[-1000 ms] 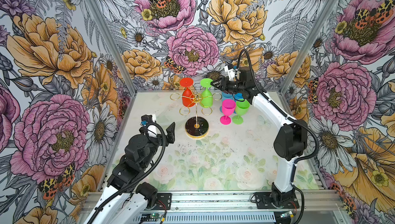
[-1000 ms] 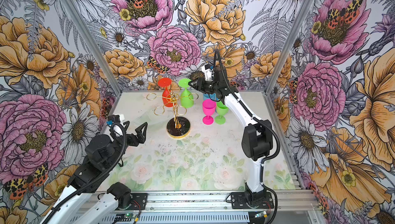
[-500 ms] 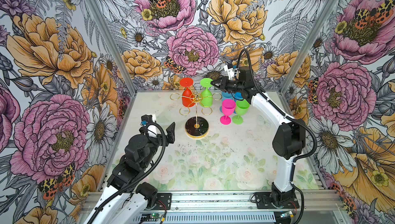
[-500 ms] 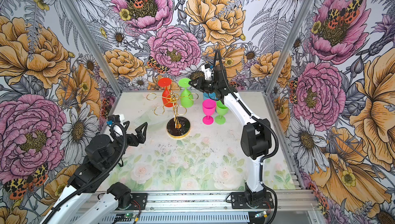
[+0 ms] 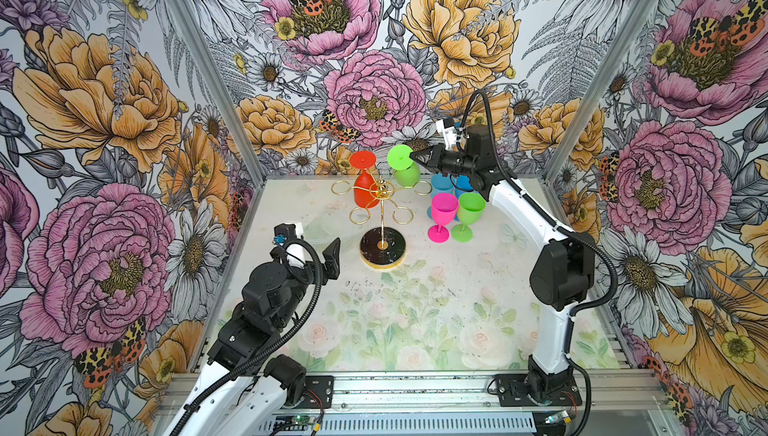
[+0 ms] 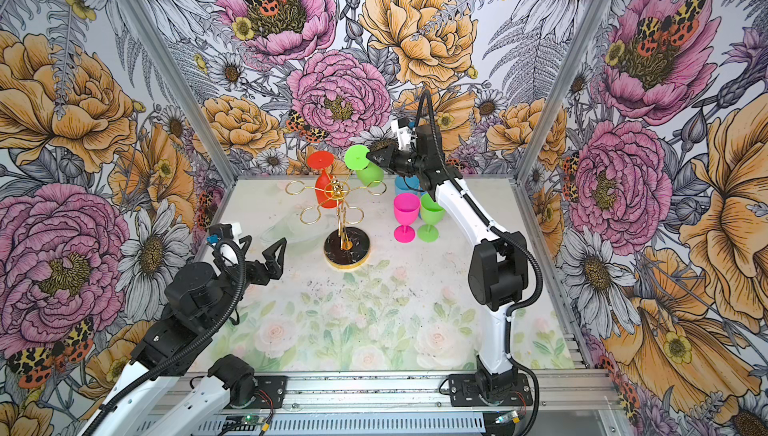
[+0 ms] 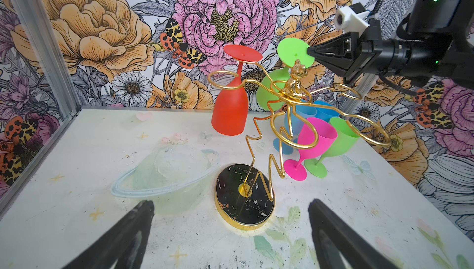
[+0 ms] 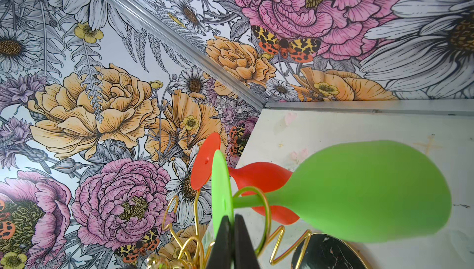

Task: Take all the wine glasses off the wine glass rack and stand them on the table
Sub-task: 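Close the right gripper on the green glass's foot and lift it off the rack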

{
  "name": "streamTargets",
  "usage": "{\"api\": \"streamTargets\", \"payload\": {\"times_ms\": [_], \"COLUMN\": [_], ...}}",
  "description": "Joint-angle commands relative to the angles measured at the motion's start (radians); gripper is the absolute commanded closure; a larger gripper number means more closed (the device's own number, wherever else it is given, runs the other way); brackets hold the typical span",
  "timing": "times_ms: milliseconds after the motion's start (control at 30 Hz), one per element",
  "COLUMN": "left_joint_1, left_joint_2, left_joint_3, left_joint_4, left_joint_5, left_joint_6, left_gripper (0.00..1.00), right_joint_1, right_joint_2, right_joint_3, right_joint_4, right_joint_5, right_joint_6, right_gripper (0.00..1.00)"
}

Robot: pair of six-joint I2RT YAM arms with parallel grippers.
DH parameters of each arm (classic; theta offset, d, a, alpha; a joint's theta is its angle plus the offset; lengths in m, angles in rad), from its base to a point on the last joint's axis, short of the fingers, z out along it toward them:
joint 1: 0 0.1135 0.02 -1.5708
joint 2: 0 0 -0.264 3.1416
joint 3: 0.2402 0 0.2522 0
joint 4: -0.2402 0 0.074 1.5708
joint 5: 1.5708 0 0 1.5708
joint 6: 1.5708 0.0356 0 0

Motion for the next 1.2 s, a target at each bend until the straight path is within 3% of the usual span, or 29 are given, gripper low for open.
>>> {"api": "streamTargets", "payload": {"times_ms": [0, 1167], "left_joint_1": [-0.009, -0.009], "left_joint_2": [-0.011, -0.012], "left_joint_3": [-0.011, -0.012], "left_joint_4": [-0.012, -0.012], "left_joint_5": [0.008, 0.005], "left_joint_6": [0.010, 0.013], "left_gripper": [0.04, 0.03], "right_joint_1": [0.010, 0.035], "right_joint_2": [-0.005, -0.197], "right_joint_3": [0.011, -0.159], "right_joint_4": [0.000, 0.025], "right_joint_5": [-0.011, -0.043], "right_joint_6": [0.004, -0.001], "right_gripper": [0.97, 1.00]}}
